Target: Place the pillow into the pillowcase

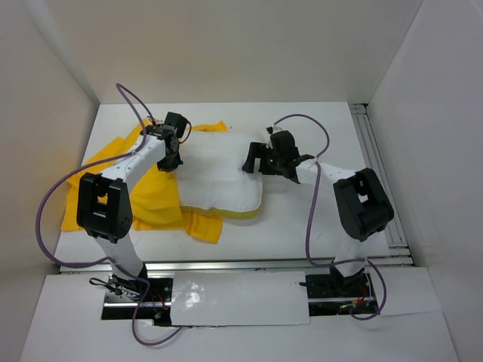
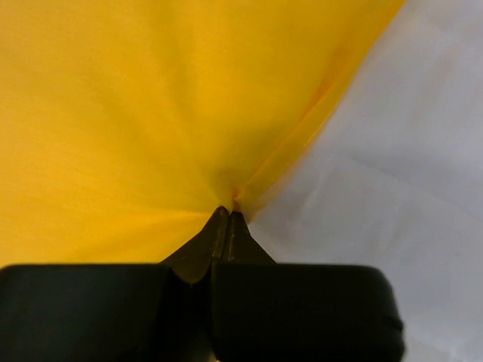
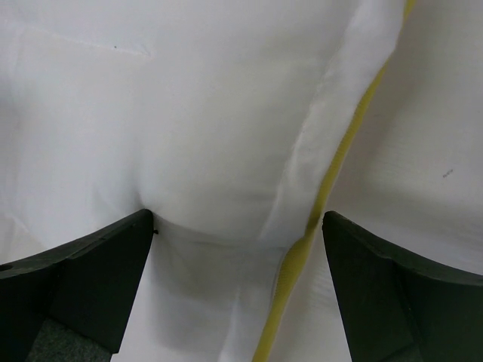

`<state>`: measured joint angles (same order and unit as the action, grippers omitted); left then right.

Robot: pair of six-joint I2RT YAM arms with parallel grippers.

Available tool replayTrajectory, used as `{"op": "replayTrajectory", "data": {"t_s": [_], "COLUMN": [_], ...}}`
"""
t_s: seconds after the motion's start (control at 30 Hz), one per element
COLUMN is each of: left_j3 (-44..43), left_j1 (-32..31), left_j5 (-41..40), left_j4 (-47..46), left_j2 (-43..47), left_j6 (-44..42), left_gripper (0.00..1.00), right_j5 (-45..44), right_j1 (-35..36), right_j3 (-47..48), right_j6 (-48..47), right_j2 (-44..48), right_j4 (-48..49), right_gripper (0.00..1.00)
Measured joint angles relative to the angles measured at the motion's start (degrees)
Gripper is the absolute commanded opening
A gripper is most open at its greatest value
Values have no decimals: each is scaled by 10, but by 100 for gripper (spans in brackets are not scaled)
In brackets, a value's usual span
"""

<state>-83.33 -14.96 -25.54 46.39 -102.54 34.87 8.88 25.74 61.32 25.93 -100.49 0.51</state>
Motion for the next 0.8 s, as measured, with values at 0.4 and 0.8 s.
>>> {"op": "replayTrajectory", "data": {"t_s": [0.4,0.8], "left_j3": [-46,-110], "left_j1": [-45,-192], "left_j5": [50,94], "left_j4": [-26,-15], "left_j2": [95,114], "left_j6": [-36,-62], "left_gripper": [0,0], "right_j5": [42,-70], "right_j1": [22,157], "right_j3": [31,-210], "right_j6": [-1,-73], "right_j2": [-56,322], "right_j4": [68,249], "right_gripper": [0,0]}}
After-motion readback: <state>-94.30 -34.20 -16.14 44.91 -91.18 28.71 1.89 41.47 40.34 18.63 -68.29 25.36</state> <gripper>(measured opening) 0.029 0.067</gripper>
